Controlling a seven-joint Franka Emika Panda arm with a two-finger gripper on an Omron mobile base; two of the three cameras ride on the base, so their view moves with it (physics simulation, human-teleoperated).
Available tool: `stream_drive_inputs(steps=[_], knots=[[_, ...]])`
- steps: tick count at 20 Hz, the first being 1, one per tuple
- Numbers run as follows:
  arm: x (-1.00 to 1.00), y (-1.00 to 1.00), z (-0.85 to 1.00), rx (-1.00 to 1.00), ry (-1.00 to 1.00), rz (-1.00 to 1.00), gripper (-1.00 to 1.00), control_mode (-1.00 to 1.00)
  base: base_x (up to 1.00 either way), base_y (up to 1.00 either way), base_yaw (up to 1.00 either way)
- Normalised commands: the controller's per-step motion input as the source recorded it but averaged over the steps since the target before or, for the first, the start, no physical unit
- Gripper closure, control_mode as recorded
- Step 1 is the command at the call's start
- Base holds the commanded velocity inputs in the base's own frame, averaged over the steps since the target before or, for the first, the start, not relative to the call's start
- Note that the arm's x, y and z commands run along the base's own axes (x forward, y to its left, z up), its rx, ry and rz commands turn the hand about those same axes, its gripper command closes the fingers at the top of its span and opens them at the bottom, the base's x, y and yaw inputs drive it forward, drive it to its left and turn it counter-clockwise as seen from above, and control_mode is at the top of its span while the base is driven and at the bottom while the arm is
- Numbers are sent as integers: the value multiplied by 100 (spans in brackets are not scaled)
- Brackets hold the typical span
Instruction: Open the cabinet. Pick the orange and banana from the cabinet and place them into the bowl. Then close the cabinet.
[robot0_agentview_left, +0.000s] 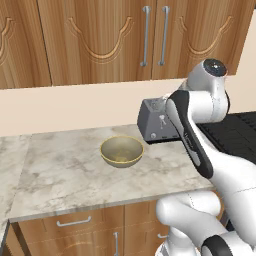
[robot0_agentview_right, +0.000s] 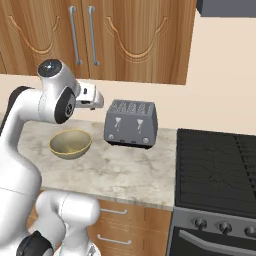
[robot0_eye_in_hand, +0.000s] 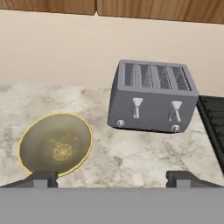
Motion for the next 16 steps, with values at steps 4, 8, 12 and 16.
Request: stream_drive_inputs(steps=[4, 8, 12, 16], knots=[[-14, 0, 58, 0, -36, 0, -100, -100, 0, 0, 0], [-3, 1, 58, 0, -33, 0, -100, -100, 0, 0, 0], [-5, 1, 57, 0, -35, 0, -100, -100, 0, 0, 0], [-3, 0, 53, 0, -30, 0, -100, -100, 0, 0, 0]])
